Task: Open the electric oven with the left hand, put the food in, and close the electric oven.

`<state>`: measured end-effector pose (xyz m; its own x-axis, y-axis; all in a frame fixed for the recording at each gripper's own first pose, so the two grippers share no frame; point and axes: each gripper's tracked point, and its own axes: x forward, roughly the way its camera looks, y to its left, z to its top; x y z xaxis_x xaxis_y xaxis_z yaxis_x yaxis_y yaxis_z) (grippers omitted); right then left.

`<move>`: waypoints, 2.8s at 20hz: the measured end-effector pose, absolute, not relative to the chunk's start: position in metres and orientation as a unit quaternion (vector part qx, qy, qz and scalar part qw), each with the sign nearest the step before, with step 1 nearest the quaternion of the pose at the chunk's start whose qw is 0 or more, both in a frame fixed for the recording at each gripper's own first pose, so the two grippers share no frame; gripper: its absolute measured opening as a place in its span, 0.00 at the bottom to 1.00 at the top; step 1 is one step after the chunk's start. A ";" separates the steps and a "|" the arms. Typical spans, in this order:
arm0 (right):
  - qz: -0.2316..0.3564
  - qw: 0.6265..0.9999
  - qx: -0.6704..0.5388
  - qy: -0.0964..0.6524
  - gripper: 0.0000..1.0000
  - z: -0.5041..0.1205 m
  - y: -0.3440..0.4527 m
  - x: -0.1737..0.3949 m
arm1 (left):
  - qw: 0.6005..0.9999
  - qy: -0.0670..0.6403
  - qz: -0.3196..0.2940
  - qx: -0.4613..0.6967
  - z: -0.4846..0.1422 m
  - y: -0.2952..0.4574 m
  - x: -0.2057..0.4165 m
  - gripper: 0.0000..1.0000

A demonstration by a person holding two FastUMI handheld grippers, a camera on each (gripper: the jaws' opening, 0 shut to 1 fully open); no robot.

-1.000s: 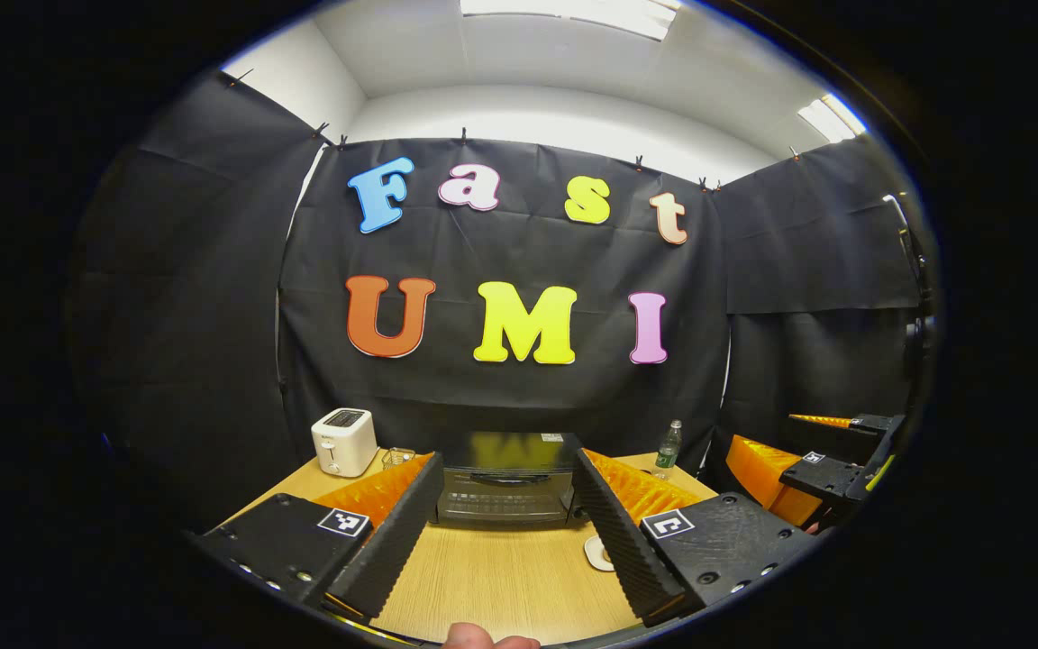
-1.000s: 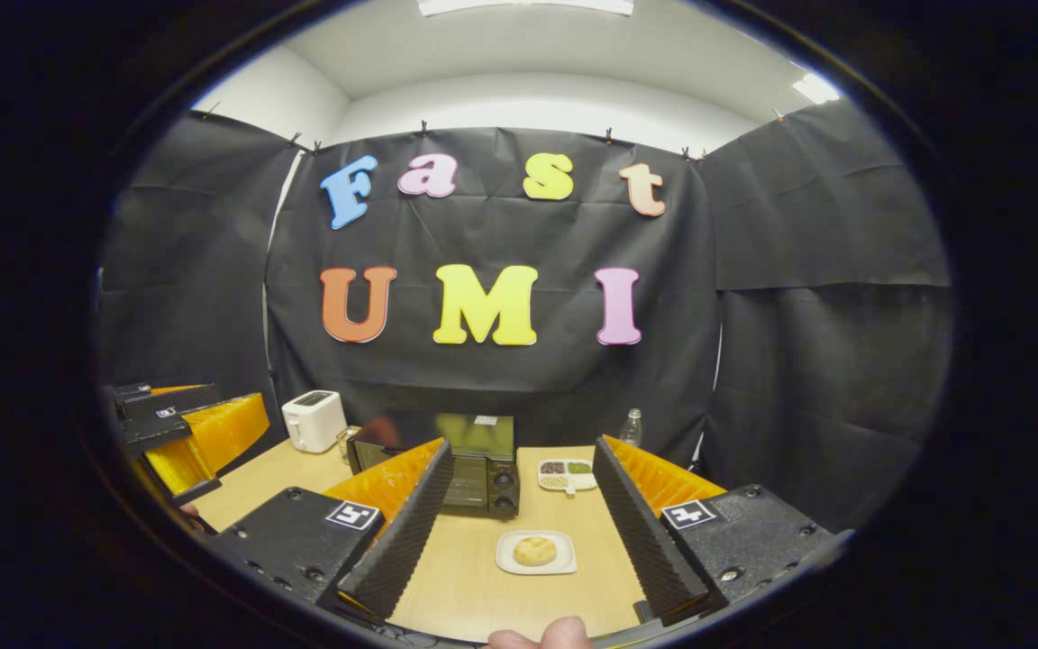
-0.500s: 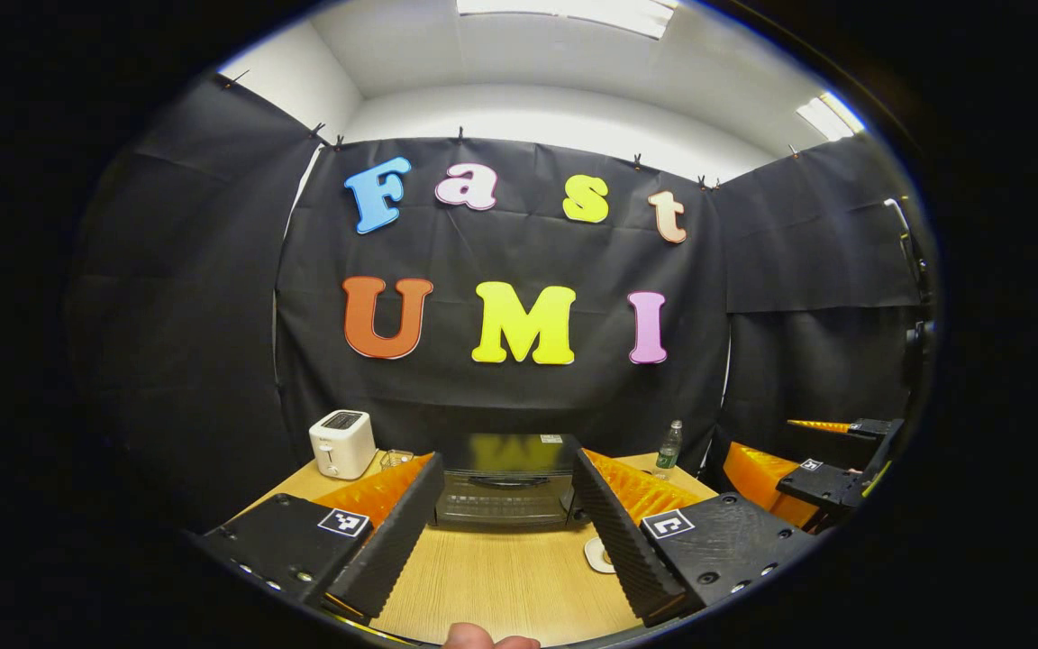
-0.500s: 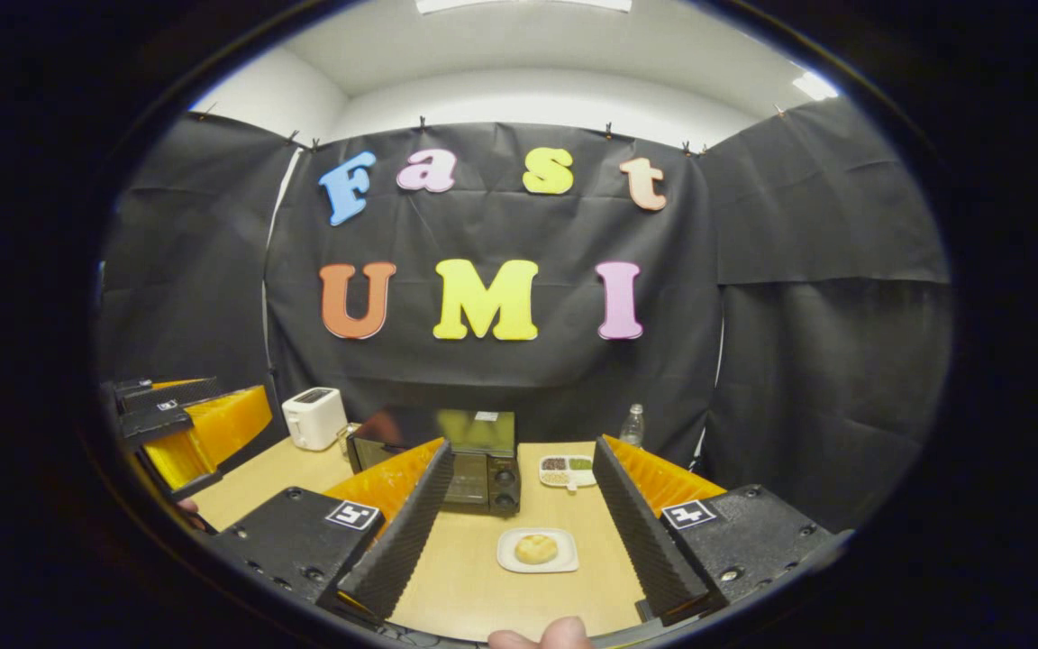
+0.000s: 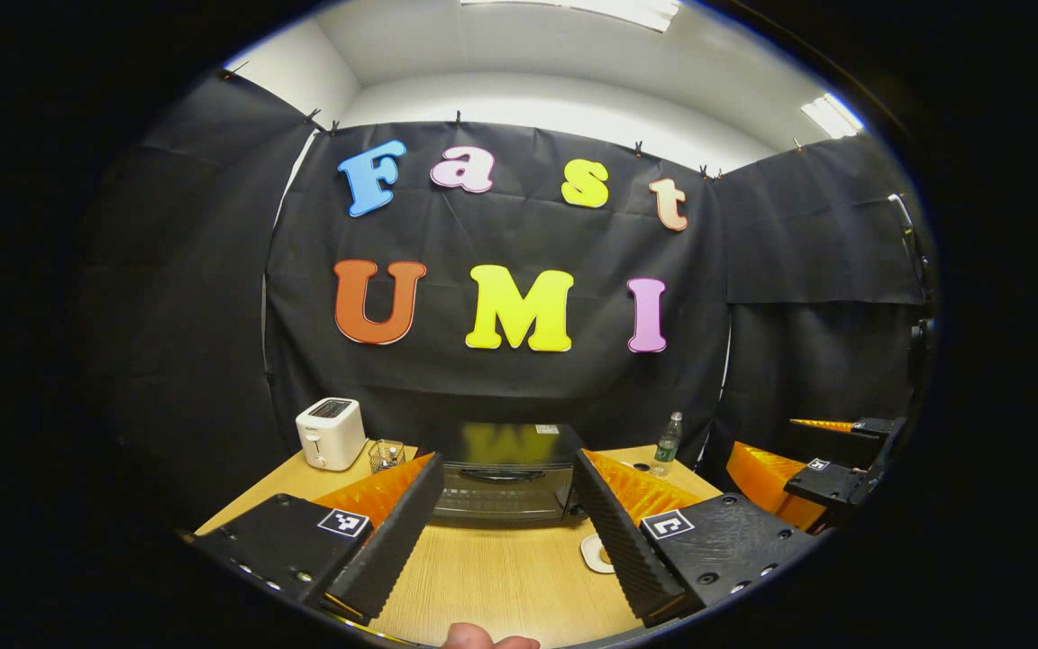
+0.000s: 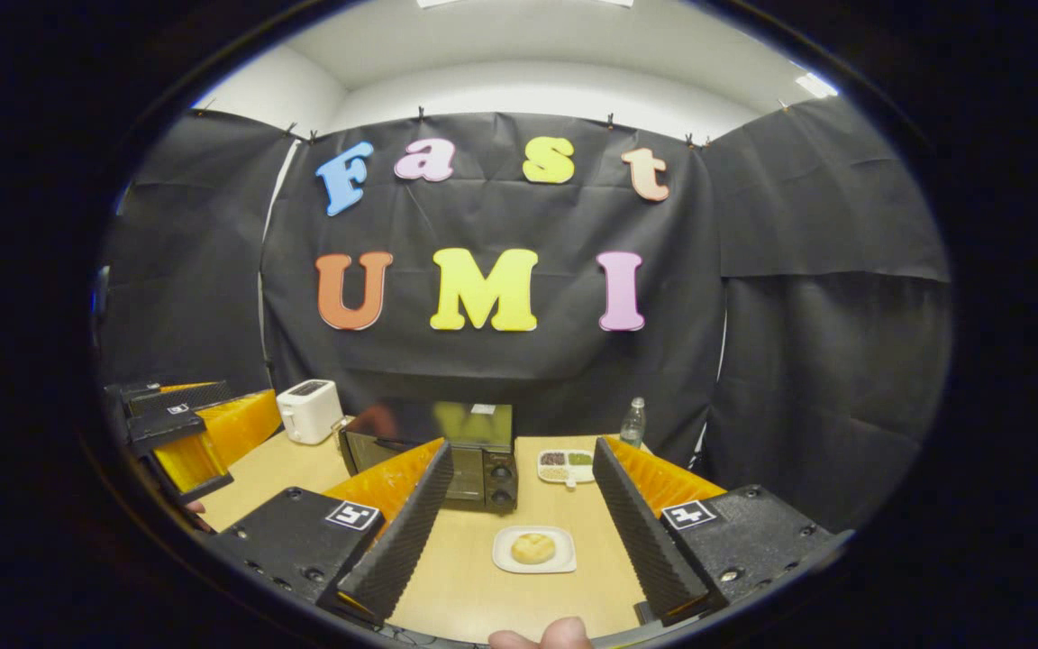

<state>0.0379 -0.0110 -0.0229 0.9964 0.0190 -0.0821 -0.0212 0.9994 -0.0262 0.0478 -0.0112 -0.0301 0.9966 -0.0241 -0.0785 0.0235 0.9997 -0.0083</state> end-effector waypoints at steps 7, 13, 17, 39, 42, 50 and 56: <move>-0.026 0.997 -0.022 0.071 0.98 -0.037 -0.059 0.070 | 0.995 0.099 -0.012 -0.016 -0.084 -0.012 0.152 0.94; -0.057 0.993 -0.031 0.102 0.99 -0.053 -0.103 0.108 | 0.991 0.132 0.004 -0.003 -0.138 -0.005 0.251 0.95; -0.063 0.990 -0.034 0.124 0.98 -0.068 -0.116 0.127 | 0.988 0.152 0.020 0.009 -0.172 0.001 0.288 0.95; -0.053 0.988 -0.032 0.145 0.98 -0.083 -0.098 0.107 | 0.943 0.323 0.027 -0.072 -0.300 0.010 0.166 0.95; -0.055 0.986 -0.041 0.154 0.98 -0.093 -0.102 0.094 | 0.934 0.351 0.023 -0.065 -0.328 0.013 0.146 0.95; -0.033 0.980 -0.018 0.194 0.99 -0.131 -0.091 0.077 | 0.936 0.349 0.010 -0.031 -0.327 0.017 0.142 0.95; -0.002 0.972 0.006 0.233 0.99 -0.181 -0.073 0.090 | 0.962 0.271 -0.003 0.013 -0.250 0.026 0.120 0.93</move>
<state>0.0903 -0.0731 -0.1810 0.8914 -0.0021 -0.4531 0.0074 0.9999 0.0098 0.1198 0.0263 -0.2498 0.8531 0.0017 -0.5218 0.0120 0.9997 0.0229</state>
